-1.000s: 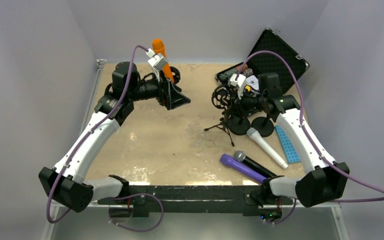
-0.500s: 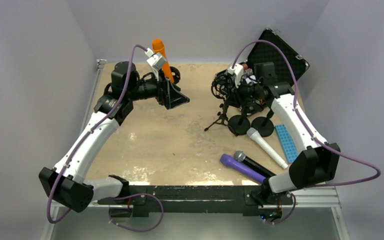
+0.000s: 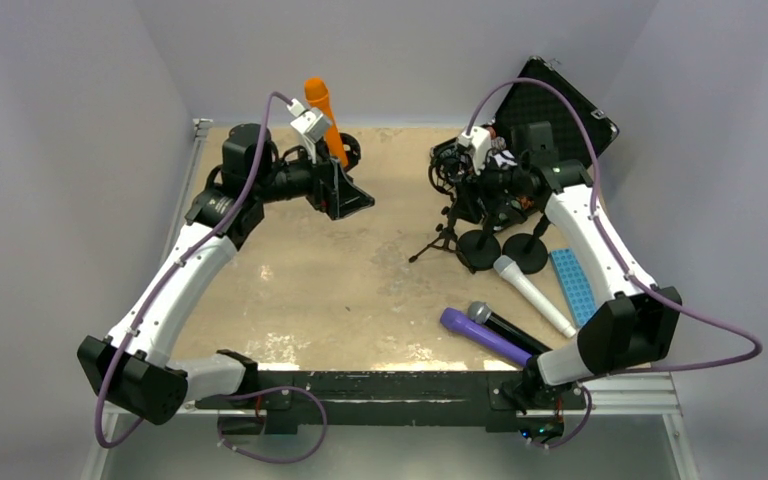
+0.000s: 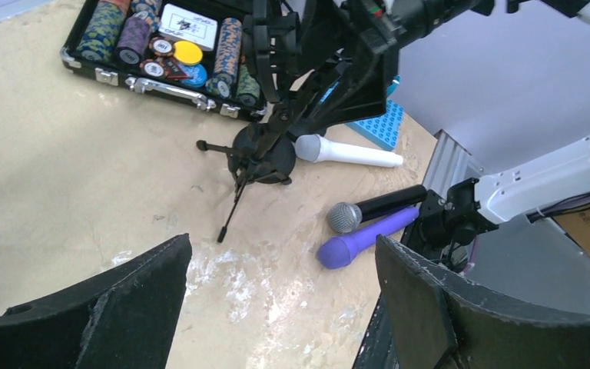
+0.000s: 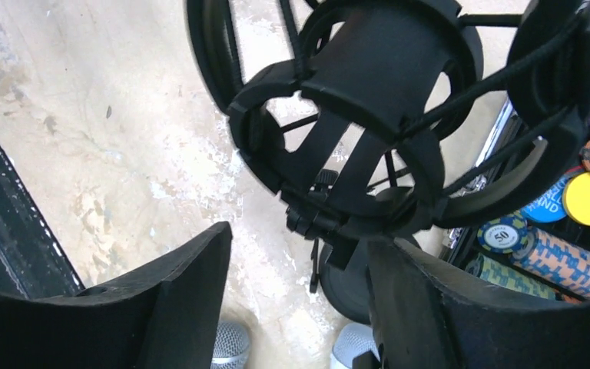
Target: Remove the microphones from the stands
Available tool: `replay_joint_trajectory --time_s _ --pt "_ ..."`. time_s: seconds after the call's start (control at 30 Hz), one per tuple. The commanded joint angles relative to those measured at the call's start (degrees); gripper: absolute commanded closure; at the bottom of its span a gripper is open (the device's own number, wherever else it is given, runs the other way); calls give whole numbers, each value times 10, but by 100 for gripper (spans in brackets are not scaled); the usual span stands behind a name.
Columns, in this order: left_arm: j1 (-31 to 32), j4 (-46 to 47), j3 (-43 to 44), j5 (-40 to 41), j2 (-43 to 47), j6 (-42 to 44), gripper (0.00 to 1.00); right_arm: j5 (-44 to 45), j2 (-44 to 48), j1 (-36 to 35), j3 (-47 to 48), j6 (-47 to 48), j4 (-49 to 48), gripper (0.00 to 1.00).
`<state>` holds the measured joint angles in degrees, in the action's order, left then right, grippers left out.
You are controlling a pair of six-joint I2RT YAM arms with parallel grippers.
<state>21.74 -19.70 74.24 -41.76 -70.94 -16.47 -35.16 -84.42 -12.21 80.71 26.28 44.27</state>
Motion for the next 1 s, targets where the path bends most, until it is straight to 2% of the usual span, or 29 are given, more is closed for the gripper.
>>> replay_joint_trajectory --time_s 0.0,0.17,0.37,0.47,0.6,0.67,0.83,0.97 --pt "-16 -18 40 25 19 27 7 9 49 3 37 -20 9 30" --pt "-56 -34 118 62 15 34 5 20 58 3 91 -40 28 20" --pt "-130 -24 226 55 -4 -11 1 71 87 11 129 -47 49 18" --pt "-150 -33 257 100 -19 6 0 89 108 15 143 -63 25 17" --pt "-163 -33 258 157 -53 25 0 78 119 14 171 -101 -58 15" --pt "-164 -25 250 154 -77 46 0 53 114 13 177 -128 -110 11" --pt "-178 149 134 114 -88 71 0 2 44 3 240 -163 -157 10" --pt "-202 113 149 67 -115 78 1 -32 -11 -15 300 -149 -165 10"
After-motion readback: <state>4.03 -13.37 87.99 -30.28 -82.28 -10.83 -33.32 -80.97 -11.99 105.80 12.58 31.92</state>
